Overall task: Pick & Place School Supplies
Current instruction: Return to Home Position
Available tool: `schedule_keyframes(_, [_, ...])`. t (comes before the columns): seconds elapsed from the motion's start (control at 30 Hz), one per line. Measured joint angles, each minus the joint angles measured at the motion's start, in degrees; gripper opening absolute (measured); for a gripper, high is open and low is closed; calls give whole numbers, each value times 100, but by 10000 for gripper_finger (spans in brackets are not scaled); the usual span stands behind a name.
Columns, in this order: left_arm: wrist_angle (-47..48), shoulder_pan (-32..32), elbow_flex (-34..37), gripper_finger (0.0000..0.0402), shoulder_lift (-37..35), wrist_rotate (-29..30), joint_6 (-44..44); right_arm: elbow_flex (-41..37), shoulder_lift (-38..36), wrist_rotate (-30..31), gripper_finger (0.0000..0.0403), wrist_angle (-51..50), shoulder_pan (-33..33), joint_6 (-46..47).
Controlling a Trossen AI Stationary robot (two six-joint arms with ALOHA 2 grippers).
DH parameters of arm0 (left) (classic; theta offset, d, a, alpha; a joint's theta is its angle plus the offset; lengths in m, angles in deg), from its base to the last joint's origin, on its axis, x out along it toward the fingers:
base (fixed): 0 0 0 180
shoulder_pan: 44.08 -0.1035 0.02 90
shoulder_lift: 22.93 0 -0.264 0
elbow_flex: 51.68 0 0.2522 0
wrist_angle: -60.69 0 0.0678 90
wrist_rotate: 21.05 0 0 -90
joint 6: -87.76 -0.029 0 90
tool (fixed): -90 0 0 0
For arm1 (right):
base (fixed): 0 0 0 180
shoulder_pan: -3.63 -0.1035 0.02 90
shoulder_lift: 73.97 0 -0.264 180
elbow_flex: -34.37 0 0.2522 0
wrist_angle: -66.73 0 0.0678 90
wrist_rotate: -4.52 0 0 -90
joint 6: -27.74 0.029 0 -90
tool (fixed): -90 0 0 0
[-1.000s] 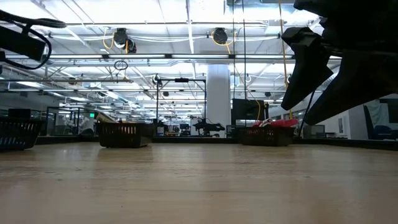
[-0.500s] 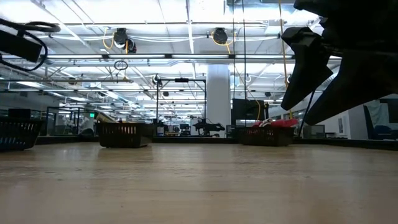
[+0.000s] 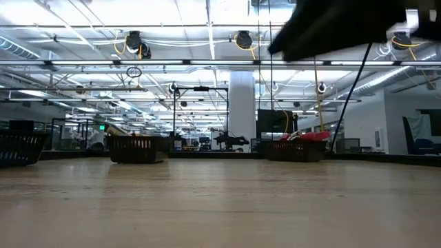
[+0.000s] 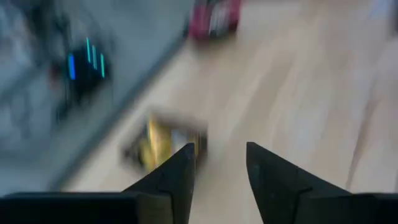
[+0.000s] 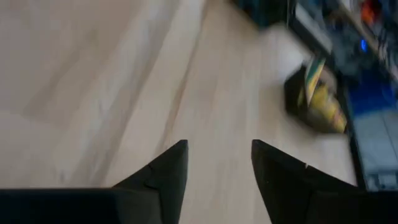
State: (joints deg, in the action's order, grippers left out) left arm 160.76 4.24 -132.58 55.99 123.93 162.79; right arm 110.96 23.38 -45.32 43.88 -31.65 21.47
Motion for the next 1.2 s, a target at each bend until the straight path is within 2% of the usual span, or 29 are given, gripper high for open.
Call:
schedule_keyframes(0.07, [-5,228,-337,139,-1,847,-580,0,-328,-259,154,159,74,-371])
schedule_keyframes(0.13, [25,456,-548,132,-76,1356,-1049,0,-805,-650,134,149,214,-483])
schedule_keyframes(0.27, [83,972,-420,127,-760,1669,-1175,0,-2071,-1322,96,-152,405,-497])
schedule_keyframes(0.4, [7,1728,313,127,-1655,1812,-676,-242,-3488,-1750,70,-321,309,-498])
schedule_keyframes(0.6, [-474,2896,1821,127,-2848,2001,319,-1770,-5785,-1762,55,206,-128,-266])
schedule_keyframes(0.8, [-1470,3678,2885,127,-3433,2134,578,-3615,-7676,-1579,54,758,-245,217])
schedule_keyframes(1.0, [-2055,4146,3446,127,-3479,2389,591,-4718,-8833,-1433,54,802,-243,580])
schedule_keyframes(1.1, [-2062,4216,3484,127,-3479,2659,655,-4979,-9172,-1444,54,843,-245,767])
schedule_keyframes(1.2, [-2065,4214,3484,127,-3476,2603,614,-5125,-9355,-1465,54,852,-245,864])
